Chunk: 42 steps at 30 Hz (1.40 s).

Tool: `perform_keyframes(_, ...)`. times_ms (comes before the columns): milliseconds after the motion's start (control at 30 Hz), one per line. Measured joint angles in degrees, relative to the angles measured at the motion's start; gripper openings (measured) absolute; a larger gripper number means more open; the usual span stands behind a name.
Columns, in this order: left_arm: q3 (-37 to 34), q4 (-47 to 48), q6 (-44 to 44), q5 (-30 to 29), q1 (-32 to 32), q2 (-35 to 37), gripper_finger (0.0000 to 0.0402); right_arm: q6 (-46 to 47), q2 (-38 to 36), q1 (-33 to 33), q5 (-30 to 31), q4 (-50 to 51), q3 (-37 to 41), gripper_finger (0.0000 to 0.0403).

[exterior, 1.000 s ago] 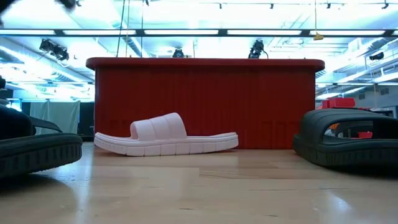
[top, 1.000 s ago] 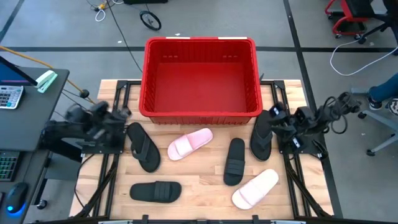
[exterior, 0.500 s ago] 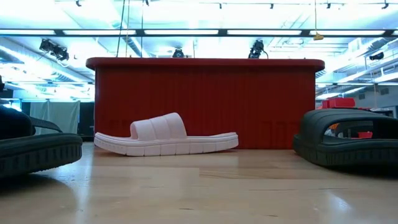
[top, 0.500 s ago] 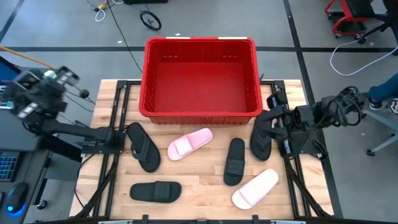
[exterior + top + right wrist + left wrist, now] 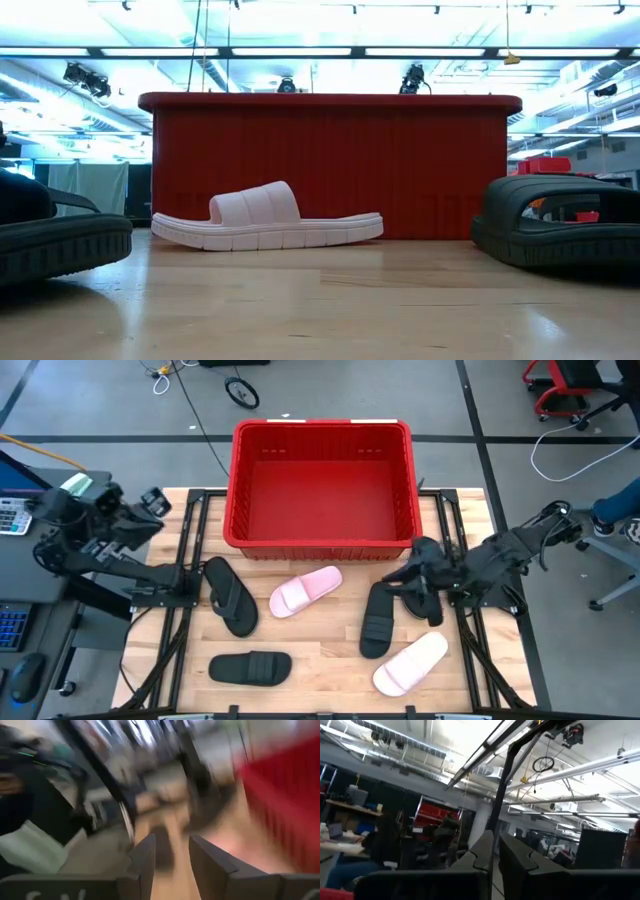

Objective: Pick and place slides into bin
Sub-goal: Put the right black slipper into the red bin

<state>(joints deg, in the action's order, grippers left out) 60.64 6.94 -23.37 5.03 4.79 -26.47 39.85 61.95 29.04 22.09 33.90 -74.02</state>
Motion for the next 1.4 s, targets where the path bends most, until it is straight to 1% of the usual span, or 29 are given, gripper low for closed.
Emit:
perform_keyframes(100, -0.34, 0.53, -2.63, 0.0, -0.01, -1.89, 0.0028, 20.65, 0.29, 0.46, -3.27, 16.52, 0.0, 0.0126)
perform_keyframes(167, -0.38, 0.71, -3.24, -0.01, 0.0, -2.97, 0.0028, 29.9, 0.94, 0.76, -5.31, 27.35, 0.23, 0.0126)
perform_keyframes(233, -0.39, 0.14, -1.99, -0.08, 0.0, -4.1, 0.003, 36.06, 1.54, 0.74, -7.48, 36.78, 0.98, 0.0126)
perform_keyframes(267, -0.37, 0.01, -0.97, -0.2, -0.01, -4.48, 0.0031, 38.07, 1.88, 0.71, -9.29, 40.94, 1.68, 0.0126)
perform_keyframes(333, -0.37, 0.13, 1.73, -0.34, 0.0, -5.51, 0.0034, 39.9, 2.3, 0.67, -12.43, 45.73, 3.43, 0.0126)
perform_keyframes(400, -0.37, 0.25, 4.27, -0.36, 0.0, -6.56, 0.0036, 39.7, 2.32, 0.7, -14.37, 46.27, 5.86, 0.0126)
perform_keyframes(500, -0.37, 0.26, 6.01, -0.52, -0.01, -7.72, 0.0035, 39.56, 2.09, 0.13, -15.55, 44.22, 10.44, 0.0126)
perform_keyframes(600, -0.37, 0.13, 6.04, -0.52, -0.01, -8.19, 0.003, 38.08, 2.06, -1.74, -17.48, 41.31, 15.57, 0.0126)
perform_keyframes(700, -0.35, 0.19, 6.07, -0.52, -0.01, -8.42, 0.0026, 33.35, 2.01, -5.04, -19.1, 37.46, 20.74, 0.0126)
perform_keyframes(767, -0.35, 0.19, 6.04, -0.52, 0.0, -8.46, 0.0027, 28.84, 2.02, -8.08, -19.24, 35.2, 23.63, 0.0126)
perform_keyframes(867, -0.35, 0.13, 6.02, -0.52, 0.0, -8.4, 0.0033, 23.46, 1.98, -13.88, -19.65, 34.94, 26.86, 0.0126)
perform_keyframes(933, -0.35, 0.2, 5.87, -0.52, 0.01, -8.43, 0.0038, 20.49, 1.97, -18.16, -21.35, 34.77, 28.51, 0.013)
perform_keyframes(1033, -0.35, 0.22, 4.04, -0.5, 0.01, -8.4, 0.004, 14.59, 1.97, -23.67, -24.58, 34.16, 30.02, 0.0143)
perform_keyframes(1200, -0.35, 0.59, 2.97, -0.5, 0.01, -8.43, 0.0032, 4.48, 1.97, -29.38, -23.25, 32.74, 30.36, 0.0176)
perform_keyframes(1400, -0.35, 0.64, 2.97, -0.49, 0.01, -8.43, 0.0021, -5.89, 2.68, -32.38, -21.31, 32.21, 30.38, 0.0211)
